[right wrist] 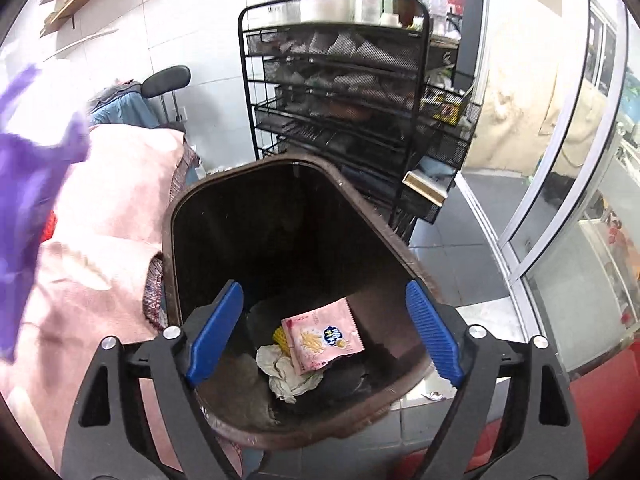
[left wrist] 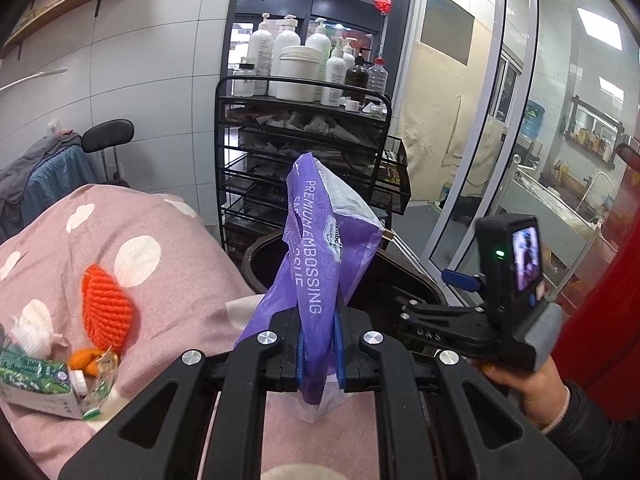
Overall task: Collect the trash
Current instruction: 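Carry the wrapper and bag to the bin and release both inside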
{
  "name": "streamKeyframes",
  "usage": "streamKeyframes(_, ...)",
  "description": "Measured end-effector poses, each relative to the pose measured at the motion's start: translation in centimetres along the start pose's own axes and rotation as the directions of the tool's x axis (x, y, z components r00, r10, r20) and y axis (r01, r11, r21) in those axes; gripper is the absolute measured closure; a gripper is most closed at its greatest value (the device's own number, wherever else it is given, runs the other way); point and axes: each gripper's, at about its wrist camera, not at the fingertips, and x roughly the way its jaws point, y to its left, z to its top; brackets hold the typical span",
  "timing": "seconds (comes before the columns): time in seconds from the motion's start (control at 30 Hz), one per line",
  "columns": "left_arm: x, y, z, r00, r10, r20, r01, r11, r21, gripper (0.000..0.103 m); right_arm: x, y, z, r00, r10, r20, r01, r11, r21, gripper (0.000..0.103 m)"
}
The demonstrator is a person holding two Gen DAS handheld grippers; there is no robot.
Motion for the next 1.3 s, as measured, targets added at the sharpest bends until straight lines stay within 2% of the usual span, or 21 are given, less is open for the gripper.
streamKeyframes(0.47, 7.4, -0.9, 1.7, 0.986, -0.078, -0.148, 0.072, 0.996, -0.050, 0.092, -2.9, -1.7, -1.7, 1.000, -0.020, 0.007, 0.020, 1.000, 0.023, 0.016)
streamKeyframes(0.8, 10.8, -1.3, 2.6, 0.973, -0.090, -0.212, 0.077, 0.994, -0.073, 0.092, -3.1, -1.6, -2.2, 1.000, 0.006, -0.001, -0.006, 1.000, 0.014, 0.016)
streamKeyframes(0.87, 11.3, -1.4, 2.7, 0.970, -0.095, -0.222, 0.080, 0.994, -0.075, 0.089, -3.1, -1.4, -2.3, 1.000, 0.007, -0.004, -0.007, 1.000, 0.009, 0.016)
streamKeyframes(0.9, 11.6, -1.5, 2.8, 0.970, -0.091, -0.226, 0.077, 0.995, -0.069, 0.086, -3.1, -1.4, -2.4, 1.000, 0.008, -0.005, -0.008, 1.000, 0.009, 0.016)
streamKeyframes(0.97, 12.1, -1.6, 2.9, 0.970, -0.082, -0.228, 0.070, 0.996, -0.061, 0.070, -3.3, -1.3, -2.4, 1.000, 0.012, -0.007, -0.012, 1.000, 0.011, 0.015)
streamKeyframes(1.03, 12.1, -1.5, 3.1, 0.973, -0.086, -0.216, 0.073, 0.995, -0.068, 0.041, -3.4, -1.3, -2.6, 1.000, 0.015, -0.010, -0.014, 1.000, 0.009, 0.014)
streamKeyframes(1.1, 12.0, -1.3, 3.1, 0.975, -0.090, -0.203, 0.076, 0.994, -0.074, 0.031, -3.5, -1.3, -2.6, 1.000, 0.018, -0.008, -0.018, 1.000, 0.004, 0.013)
streamKeyframes(1.3, 10.5, -1.1, 2.9, 0.984, -0.053, -0.172, 0.046, 0.998, -0.049, 0.021, -3.5, -1.0, -2.6, 1.000, 0.016, -0.002, -0.016, 1.000, -0.003, 0.012)
